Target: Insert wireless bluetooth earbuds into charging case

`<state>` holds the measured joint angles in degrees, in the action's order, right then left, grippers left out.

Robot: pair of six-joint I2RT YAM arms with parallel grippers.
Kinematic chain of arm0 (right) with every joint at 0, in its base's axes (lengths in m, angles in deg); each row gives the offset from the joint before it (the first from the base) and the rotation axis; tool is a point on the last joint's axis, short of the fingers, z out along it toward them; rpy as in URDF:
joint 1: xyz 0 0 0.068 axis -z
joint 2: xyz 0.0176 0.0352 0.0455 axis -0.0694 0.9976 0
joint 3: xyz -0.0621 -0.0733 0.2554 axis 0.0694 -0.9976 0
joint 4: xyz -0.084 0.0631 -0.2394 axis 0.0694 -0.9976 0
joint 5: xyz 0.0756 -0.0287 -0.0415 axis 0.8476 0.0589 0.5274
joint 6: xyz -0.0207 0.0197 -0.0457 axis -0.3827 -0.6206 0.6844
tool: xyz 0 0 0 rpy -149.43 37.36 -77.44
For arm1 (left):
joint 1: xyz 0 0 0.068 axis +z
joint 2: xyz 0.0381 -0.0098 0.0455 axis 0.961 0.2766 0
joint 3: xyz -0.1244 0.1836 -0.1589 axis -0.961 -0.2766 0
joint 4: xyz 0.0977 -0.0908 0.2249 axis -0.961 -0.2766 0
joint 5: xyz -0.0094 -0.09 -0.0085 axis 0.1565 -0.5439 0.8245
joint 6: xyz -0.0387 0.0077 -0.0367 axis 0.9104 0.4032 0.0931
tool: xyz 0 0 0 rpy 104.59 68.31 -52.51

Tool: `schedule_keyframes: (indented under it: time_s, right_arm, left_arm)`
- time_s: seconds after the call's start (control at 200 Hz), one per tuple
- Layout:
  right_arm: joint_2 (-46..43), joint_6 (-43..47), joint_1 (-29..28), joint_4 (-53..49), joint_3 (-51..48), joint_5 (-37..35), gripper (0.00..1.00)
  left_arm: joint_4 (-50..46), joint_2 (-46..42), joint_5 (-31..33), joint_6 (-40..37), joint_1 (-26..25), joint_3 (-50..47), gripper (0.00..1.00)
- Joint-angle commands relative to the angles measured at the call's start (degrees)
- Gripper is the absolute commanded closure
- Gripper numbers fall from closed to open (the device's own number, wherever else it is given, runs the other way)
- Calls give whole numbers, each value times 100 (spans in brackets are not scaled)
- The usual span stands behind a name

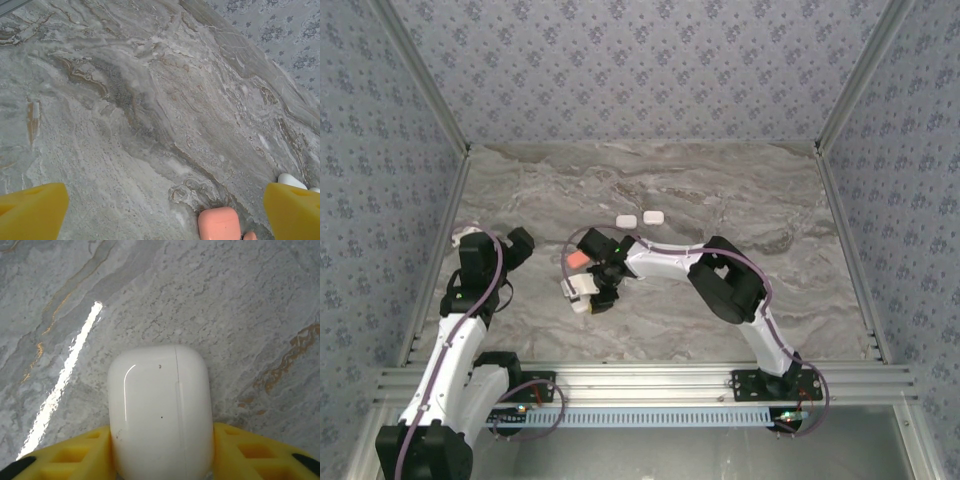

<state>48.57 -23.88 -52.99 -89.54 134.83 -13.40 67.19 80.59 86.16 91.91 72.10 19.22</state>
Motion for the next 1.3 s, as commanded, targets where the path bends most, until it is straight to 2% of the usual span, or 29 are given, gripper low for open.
schedule_keyframes:
  time_s: [0.0,0.13,0.3,0.46,0.56,0.665,0.835,0.969,1.294]
  right_arm:
    - [-54,-111,39,-67,-67,-66,57]
    - [-708,-415,224,373,-601,-60,58]
    - [-2006,-885,601,951,-1583,-320,59]
    - [-3321,-1247,1140,1173,-2445,-660,59]
    - [-4056,-1345,1495,1241,-2818,-862,58]
    - [-4682,-1407,1834,1284,-3103,-948,58]
    - [-5444,-1464,2169,1395,-3448,-1133,58]
    - [-5893,-1521,2294,1433,-3622,-1230,57]
    - [-6376,-1703,2165,1690,-3719,-1265,57]
  left_arm:
    - [17,-15,-59,-19,48,-67,1]
    - [308,-6,-638,-203,49,-120,1]
    - [1039,45,-1901,-303,50,-148,2]
    - [1985,374,-3209,59,-36,2,5]
    - [2439,781,-3950,117,-365,297,4]
    - [2791,1256,-4472,116,-938,675,4]
    - [3283,1964,-4678,64,-2001,1178,6]
    - [3319,2531,-4802,14,-2608,1613,9]
    - [3895,3717,-5147,557,-3267,2252,19]
